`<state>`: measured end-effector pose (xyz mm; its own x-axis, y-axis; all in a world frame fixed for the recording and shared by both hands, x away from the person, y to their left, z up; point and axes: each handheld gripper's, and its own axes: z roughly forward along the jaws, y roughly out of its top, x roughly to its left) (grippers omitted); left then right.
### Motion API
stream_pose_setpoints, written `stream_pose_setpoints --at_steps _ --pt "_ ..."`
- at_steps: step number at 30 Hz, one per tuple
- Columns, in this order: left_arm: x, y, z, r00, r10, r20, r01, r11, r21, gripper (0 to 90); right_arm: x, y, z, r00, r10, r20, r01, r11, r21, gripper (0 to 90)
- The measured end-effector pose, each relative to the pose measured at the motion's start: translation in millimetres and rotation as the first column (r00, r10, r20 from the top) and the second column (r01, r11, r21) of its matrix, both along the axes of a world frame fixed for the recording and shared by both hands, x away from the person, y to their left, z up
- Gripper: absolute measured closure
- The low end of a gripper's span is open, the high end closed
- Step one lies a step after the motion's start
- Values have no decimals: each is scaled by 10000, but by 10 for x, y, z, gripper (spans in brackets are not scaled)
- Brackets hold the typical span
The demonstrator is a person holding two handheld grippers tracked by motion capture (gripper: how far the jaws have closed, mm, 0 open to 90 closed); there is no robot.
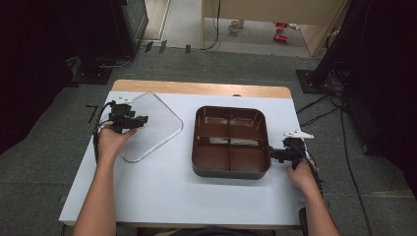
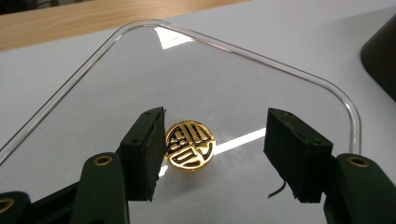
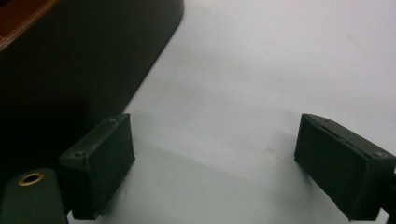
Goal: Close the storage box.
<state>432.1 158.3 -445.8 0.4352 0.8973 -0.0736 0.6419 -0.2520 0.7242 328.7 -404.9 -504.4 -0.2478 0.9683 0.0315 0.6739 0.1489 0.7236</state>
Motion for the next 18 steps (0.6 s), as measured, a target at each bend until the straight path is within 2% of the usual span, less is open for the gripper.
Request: stream_pose_setpoints --at_steps 5,12,18 --pt "41 46 -129 9991 300 -310 -309 9991 -292 413 0 0 0 10000 2 1 -2 10000 -5 113" --pt "48 56 -254 9962 797 -365 -792 9968 143 478 0 0 0 10000 1 -2 -1 10000 1 113" --pt "67 58 -308 9958 823 -410 -833 9963 -221 528 0 0 0 10000 2 0 -2 10000 -1 113"
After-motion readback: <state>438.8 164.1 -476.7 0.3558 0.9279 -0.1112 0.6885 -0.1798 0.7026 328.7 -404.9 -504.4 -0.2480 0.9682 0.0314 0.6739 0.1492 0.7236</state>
